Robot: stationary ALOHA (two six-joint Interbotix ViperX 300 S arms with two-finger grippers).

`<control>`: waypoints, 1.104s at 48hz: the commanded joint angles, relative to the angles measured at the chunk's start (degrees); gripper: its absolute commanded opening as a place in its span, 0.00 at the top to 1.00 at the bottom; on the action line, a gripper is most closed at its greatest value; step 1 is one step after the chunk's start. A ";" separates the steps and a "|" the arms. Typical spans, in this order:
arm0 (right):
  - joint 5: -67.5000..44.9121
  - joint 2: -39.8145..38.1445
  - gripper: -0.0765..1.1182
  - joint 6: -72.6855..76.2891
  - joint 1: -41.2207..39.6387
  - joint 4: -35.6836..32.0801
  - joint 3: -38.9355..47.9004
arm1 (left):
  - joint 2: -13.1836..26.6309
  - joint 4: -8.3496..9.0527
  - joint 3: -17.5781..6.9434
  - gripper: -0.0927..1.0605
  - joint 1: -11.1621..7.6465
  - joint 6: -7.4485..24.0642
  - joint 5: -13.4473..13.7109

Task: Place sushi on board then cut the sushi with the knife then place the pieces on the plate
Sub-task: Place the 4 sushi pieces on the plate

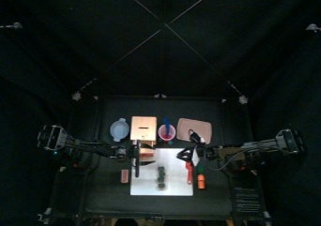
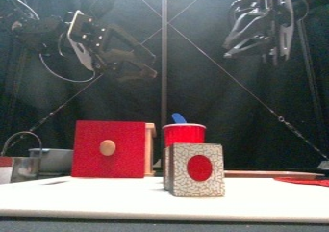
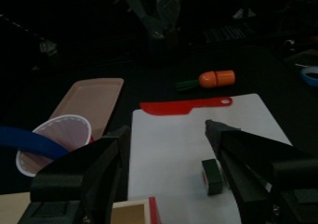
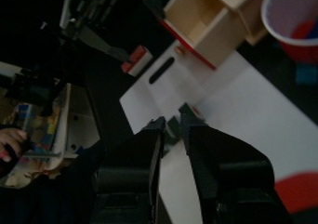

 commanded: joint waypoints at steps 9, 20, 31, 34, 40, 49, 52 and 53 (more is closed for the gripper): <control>16.26 -1.14 0.41 -25.14 -2.55 16.88 -11.16 | 0.62 1.67 -2.02 0.07 0.18 0.09 -0.62; 16.70 3.69 0.42 -55.72 -15.82 32.34 -11.25 | 1.14 1.67 -2.81 0.07 -0.09 -0.09 -0.62; 9.14 13.36 0.42 -80.77 -18.72 50.27 -10.20 | 1.14 1.58 -3.25 0.07 -0.09 -0.09 -0.62; 6.15 15.64 0.41 -85.78 -18.11 52.29 -10.46 | 1.14 1.58 -3.08 0.07 -0.09 -0.18 -0.62; -1.32 19.86 0.40 -90.09 -15.21 53.00 -11.16 | 1.14 1.49 -2.81 0.07 -0.09 -0.09 -0.62; -5.01 25.14 0.33 -90.26 -12.13 50.45 -13.45 | 0.44 1.67 -2.02 0.07 -0.09 0.00 -0.62; -5.01 26.98 0.28 -90.18 -11.34 50.19 -14.33 | 0.09 1.67 -1.67 0.07 -0.09 0.00 -0.62; -5.01 27.60 0.26 -90.09 -11.16 50.27 -14.68 | 0.09 1.67 -1.41 0.07 -0.09 0.00 -0.62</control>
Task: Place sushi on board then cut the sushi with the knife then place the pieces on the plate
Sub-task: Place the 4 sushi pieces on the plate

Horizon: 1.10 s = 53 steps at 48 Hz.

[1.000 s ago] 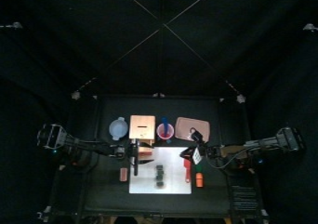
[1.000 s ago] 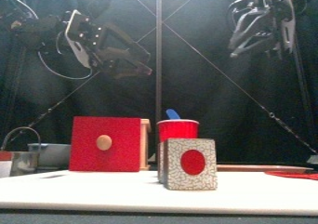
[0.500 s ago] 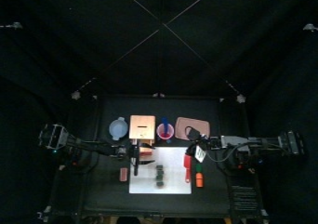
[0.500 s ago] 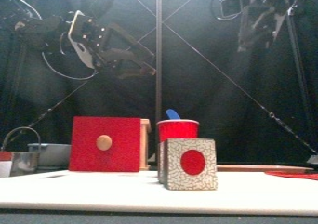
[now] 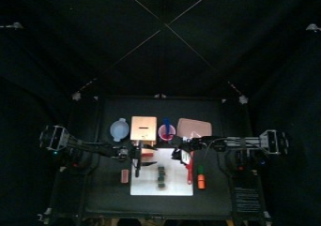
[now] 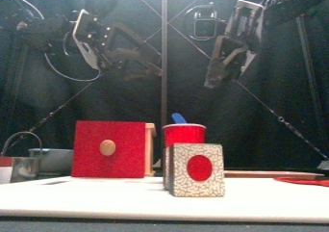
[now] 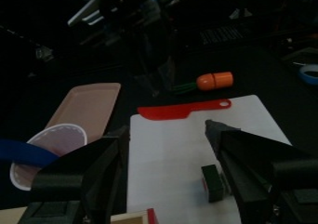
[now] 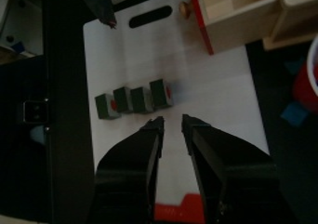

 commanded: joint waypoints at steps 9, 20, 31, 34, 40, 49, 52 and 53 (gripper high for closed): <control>0.35 6.68 0.15 0.70 1.67 -0.62 -5.80 | -2.99 -0.44 2.90 0.07 0.35 -0.09 -0.70; -0.44 11.51 0.15 0.88 1.67 -2.99 -8.44 | -8.44 -1.58 8.09 0.07 0.35 -0.18 -0.88; -1.32 15.73 0.15 0.97 1.85 -6.15 -9.93 | -12.83 -4.48 11.78 0.07 0.35 -0.18 -0.88; -1.49 16.88 0.15 0.97 1.85 -6.50 -10.46 | -12.92 -4.92 12.22 0.07 0.35 -0.18 -0.88; -1.41 18.63 0.15 0.97 2.02 -6.59 -11.16 | -12.92 -4.92 12.66 0.07 0.18 -0.26 -0.88; -1.23 19.60 0.15 1.05 3.08 -6.59 -11.16 | -12.92 -5.98 13.18 0.08 0.00 -0.26 -0.88; -1.14 19.60 0.15 1.23 3.43 -6.50 -11.16 | -12.92 -6.33 13.36 0.08 0.00 -0.26 -0.88; -1.14 19.60 0.15 1.41 3.52 -6.50 -11.16 | -12.92 -6.50 13.36 0.08 0.00 -0.18 -0.97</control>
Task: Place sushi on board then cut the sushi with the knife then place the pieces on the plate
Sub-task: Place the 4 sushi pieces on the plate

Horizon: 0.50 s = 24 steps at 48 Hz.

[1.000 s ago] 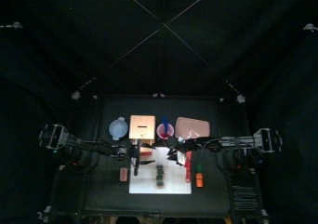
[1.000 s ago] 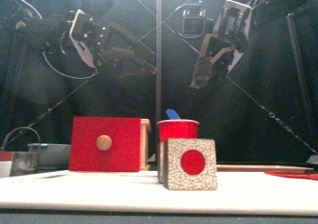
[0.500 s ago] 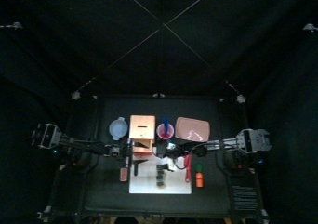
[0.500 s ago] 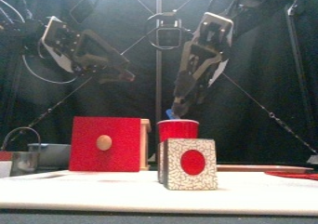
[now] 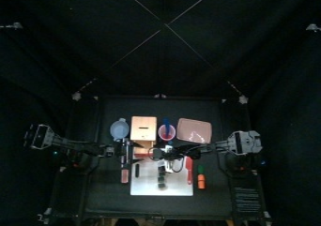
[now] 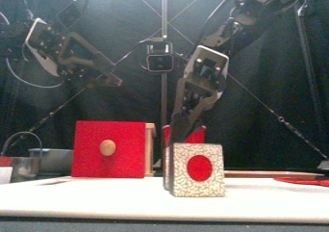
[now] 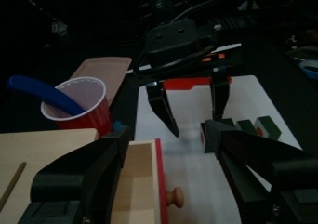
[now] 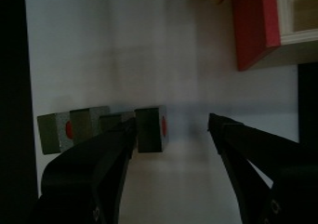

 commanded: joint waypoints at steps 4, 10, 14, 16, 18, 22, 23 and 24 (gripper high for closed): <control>-0.09 -1.32 0.15 0.79 0.97 -0.09 -0.97 | -0.35 -0.88 -0.35 0.08 -0.09 0.00 -0.62; -0.09 -1.23 0.15 0.88 1.05 -0.18 -0.88 | -0.35 -1.23 -0.35 0.08 -0.09 0.00 -0.62; -0.09 -1.05 0.16 0.88 0.97 -0.26 -0.88 | -0.35 -1.32 -0.35 0.08 -0.09 0.00 -0.62; -0.09 -0.97 0.16 0.88 0.97 -0.53 -0.79 | -0.35 -1.49 -0.35 0.08 -0.09 0.00 -0.62; -0.09 -0.79 0.16 0.88 0.88 -0.79 -0.88 | -0.35 -1.58 -0.35 0.08 -0.09 0.00 -0.62; -0.18 -0.26 0.16 0.88 0.70 -0.97 -0.88 | -0.35 -1.85 -0.35 0.08 -0.09 0.00 -0.62; -0.09 -0.18 0.16 0.88 0.62 -1.05 -0.97 | -0.35 -1.85 -0.35 0.08 -0.18 0.09 -0.62; -0.18 0.00 0.16 0.88 0.62 -1.05 -1.05 | -0.35 -1.93 -0.26 0.08 -0.18 0.09 -0.62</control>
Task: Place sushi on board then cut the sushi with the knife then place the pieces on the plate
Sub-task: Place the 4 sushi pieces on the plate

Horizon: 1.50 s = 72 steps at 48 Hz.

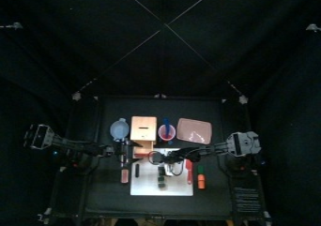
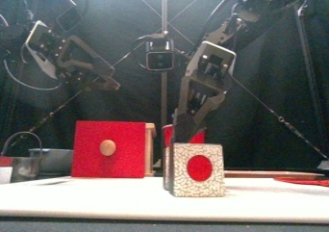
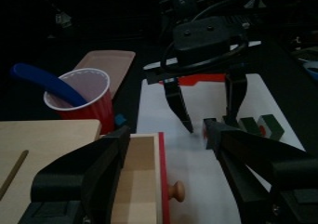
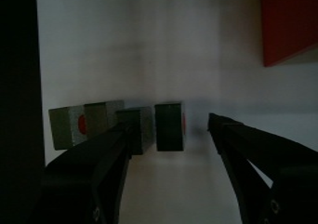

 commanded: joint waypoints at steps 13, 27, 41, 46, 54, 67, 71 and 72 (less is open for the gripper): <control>1.05 -1.23 0.16 0.09 -0.35 -0.26 -2.02 | -0.35 -0.88 -0.26 0.08 -0.18 -0.09 -0.62; 1.76 -1.23 0.16 0.00 -0.53 -2.02 -2.37 | -0.35 -0.88 -0.09 0.08 -0.18 0.00 -0.70; 2.99 -1.14 0.16 0.00 -0.70 -2.81 -2.90 | -0.35 -1.49 0.00 0.08 -0.18 0.00 -0.62; 4.04 -1.23 0.16 0.09 -0.70 -2.55 -3.25 | -0.35 -1.58 0.00 0.08 -0.18 -0.09 -0.62; 4.31 -1.05 0.16 0.09 -0.53 -2.46 -3.52 | -0.18 -1.58 0.00 0.08 -0.18 0.00 -0.62; 4.31 -0.18 0.16 0.00 -0.70 -2.90 -3.78 | 0.00 -1.67 0.35 0.08 -0.18 -0.09 -0.62; 4.31 0.26 0.16 0.00 -0.79 -2.90 -3.87 | -0.09 -2.20 0.62 0.08 -0.18 -0.09 -0.62; 4.31 0.35 0.16 0.00 -0.79 -2.90 -3.87 | 0.00 -2.46 0.70 0.08 -0.18 -0.09 -0.62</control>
